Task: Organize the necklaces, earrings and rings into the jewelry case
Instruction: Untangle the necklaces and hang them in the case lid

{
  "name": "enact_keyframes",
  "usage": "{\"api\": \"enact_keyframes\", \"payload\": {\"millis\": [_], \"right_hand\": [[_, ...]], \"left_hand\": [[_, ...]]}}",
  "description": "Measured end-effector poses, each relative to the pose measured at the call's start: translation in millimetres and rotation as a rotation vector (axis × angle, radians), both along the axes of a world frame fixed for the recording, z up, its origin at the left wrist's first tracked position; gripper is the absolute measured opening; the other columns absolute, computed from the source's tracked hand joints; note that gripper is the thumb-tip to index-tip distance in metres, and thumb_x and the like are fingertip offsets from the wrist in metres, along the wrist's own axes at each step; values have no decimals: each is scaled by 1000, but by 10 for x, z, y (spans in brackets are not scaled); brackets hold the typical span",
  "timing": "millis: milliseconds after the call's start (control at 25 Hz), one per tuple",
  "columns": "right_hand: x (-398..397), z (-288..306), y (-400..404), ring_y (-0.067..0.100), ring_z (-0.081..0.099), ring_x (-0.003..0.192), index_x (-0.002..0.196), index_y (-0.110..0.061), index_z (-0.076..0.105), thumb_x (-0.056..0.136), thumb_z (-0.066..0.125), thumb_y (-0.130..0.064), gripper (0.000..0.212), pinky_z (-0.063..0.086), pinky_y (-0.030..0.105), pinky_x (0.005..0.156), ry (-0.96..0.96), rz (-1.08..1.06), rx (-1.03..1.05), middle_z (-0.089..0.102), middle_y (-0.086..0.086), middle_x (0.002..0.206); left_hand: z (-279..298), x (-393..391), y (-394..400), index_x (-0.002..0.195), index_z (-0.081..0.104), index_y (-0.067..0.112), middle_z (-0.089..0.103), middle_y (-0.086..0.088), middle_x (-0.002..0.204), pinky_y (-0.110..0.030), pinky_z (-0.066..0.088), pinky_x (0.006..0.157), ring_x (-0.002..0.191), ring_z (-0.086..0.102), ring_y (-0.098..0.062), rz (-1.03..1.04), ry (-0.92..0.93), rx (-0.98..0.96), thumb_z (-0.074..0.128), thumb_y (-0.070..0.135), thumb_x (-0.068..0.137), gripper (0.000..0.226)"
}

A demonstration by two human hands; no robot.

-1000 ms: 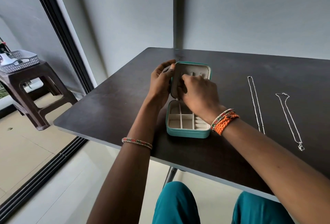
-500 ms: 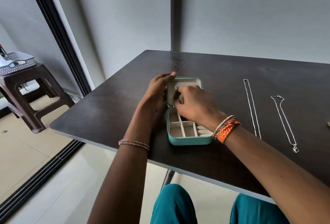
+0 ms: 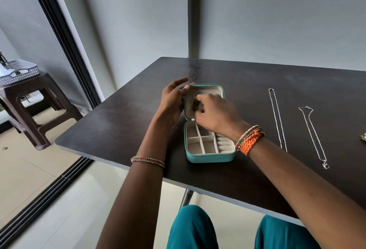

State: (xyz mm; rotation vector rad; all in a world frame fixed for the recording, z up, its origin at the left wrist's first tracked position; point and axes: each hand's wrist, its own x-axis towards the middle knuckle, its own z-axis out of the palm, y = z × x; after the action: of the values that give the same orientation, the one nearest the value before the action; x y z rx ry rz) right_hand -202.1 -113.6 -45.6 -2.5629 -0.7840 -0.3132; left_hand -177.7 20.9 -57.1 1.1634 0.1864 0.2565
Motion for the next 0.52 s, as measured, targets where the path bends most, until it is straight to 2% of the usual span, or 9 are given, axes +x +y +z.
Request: {"api": "enact_keyframes", "payload": {"millis": [160,320,440,520], "right_hand": [[73,-36,-12,19,50,61,93,-20,68,84,52,-13,19,35,22,58,-1,-28,165,53,-7,65],[155,25,-134,15,47,53,86,-22,68,83,53,-14,18,36,24,58,-56,-96,315,64,-1,70],[155,171,-362,9,44,48,85,-21,70,83,53,-14,18,34,22,58,-102,-143,328,62,-3,67],[161,255,-560,16,46,51,82,-21,70,82,52,-14,20,37,24,58,-131,-182,325,61,-3,65]], "left_hand": [[3,11,-17,122,56,5,64,-6,81,-20,49,52,56,59,-12,-5,26,34,51,3,93,30],[6,8,-48,121,57,9,61,-6,85,-18,50,51,65,57,-14,-42,62,81,48,9,95,28],[-14,20,-58,114,60,17,61,-2,90,-22,47,62,76,57,-14,-32,97,154,50,14,94,22],[-5,20,-22,118,58,18,62,-2,103,-23,45,70,92,57,-16,1,105,240,52,16,93,26]]}}
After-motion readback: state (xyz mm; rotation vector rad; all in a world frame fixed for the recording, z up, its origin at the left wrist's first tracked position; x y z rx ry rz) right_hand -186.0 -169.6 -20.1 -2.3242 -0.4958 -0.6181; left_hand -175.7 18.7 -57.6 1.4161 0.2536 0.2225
